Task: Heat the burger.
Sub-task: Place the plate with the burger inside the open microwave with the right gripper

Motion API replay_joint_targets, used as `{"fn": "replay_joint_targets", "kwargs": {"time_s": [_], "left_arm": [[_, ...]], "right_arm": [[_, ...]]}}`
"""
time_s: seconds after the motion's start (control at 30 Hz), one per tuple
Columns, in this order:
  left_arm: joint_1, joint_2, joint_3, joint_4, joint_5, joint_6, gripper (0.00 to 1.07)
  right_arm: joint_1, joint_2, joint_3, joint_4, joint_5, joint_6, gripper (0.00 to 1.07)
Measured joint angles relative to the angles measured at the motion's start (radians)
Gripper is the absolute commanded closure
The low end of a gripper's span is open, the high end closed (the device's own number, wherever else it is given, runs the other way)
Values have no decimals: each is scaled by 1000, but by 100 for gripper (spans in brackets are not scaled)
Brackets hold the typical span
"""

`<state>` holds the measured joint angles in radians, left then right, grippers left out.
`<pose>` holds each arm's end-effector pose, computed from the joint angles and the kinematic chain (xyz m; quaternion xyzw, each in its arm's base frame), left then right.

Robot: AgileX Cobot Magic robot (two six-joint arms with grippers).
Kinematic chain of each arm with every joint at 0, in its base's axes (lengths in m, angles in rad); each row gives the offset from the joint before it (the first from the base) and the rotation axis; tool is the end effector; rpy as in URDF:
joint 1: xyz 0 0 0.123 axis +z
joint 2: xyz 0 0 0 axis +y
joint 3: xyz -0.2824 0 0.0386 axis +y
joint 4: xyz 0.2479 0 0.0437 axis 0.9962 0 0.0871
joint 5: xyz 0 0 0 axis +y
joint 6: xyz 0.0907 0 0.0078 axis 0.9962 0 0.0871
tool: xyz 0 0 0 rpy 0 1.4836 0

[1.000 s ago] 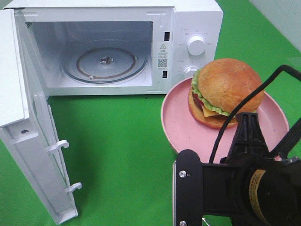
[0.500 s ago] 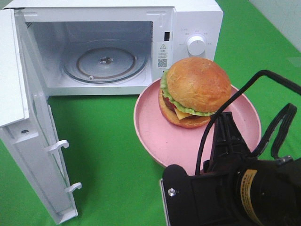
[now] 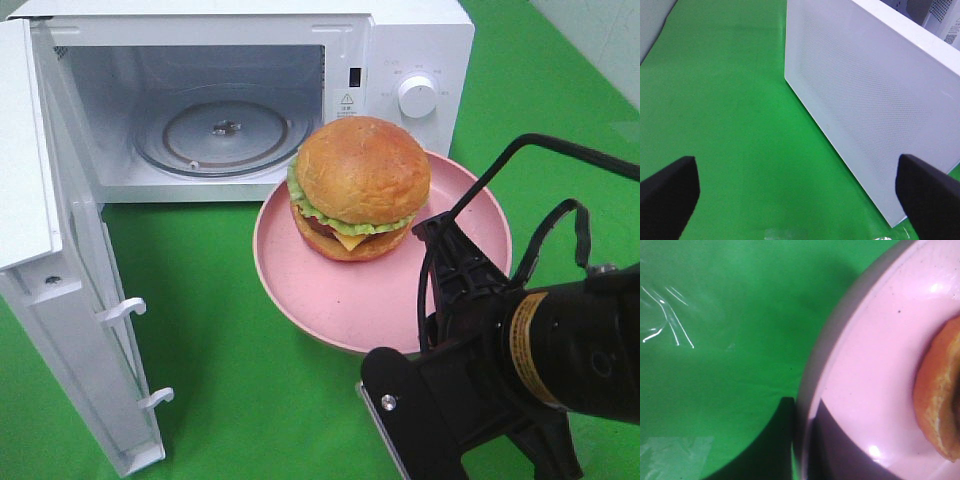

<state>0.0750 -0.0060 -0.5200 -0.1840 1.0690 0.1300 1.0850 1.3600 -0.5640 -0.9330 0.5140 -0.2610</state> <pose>-0.0081 -0.0153 0.2831 0.0283 0.8445 -0.0373 0.5334 0.1374 0.1831 0.1888 -0.8200 0.4713 -0.1998 0.2561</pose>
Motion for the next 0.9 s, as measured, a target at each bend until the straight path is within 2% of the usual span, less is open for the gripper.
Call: {"fn": "replay_joint_targets", "kwargs": {"time_s": [0.03,0.13,0.2,0.3,0.37,0.53,0.67,0.77,0.8,0.9], "left_arm": [[0,0,0,0,0,0,7],[0,0,0,0,0,0,7],[0,0,0,0,0,0,7],[0,0,0,0,0,0,7],[0,0,0,0,0,0,7],[0,0,0,0,0,0,7],[0,0,0,0,0,0,7],[0,0,0,0,0,0,7],[0,0,0,0,0,0,7],[0,0,0,0,0,0,7]], "right_arm": [[-35,0,1,31,-32,-83,107],[-55,0,1,55,-45,-130,107],[-124,1,1,153,-79,-319,107],[-137,1,1,178,-84,-359,107],[-196,3,1,276,-120,-541,107],[-236,3,-14,368,-123,-661,107],[-312,3,-52,533,-118,-887,107],[-332,3,-58,581,-118,-960,107],[-349,3,-58,631,-117,-1017,107],[-358,3,-58,653,-116,-1046,107]]}}
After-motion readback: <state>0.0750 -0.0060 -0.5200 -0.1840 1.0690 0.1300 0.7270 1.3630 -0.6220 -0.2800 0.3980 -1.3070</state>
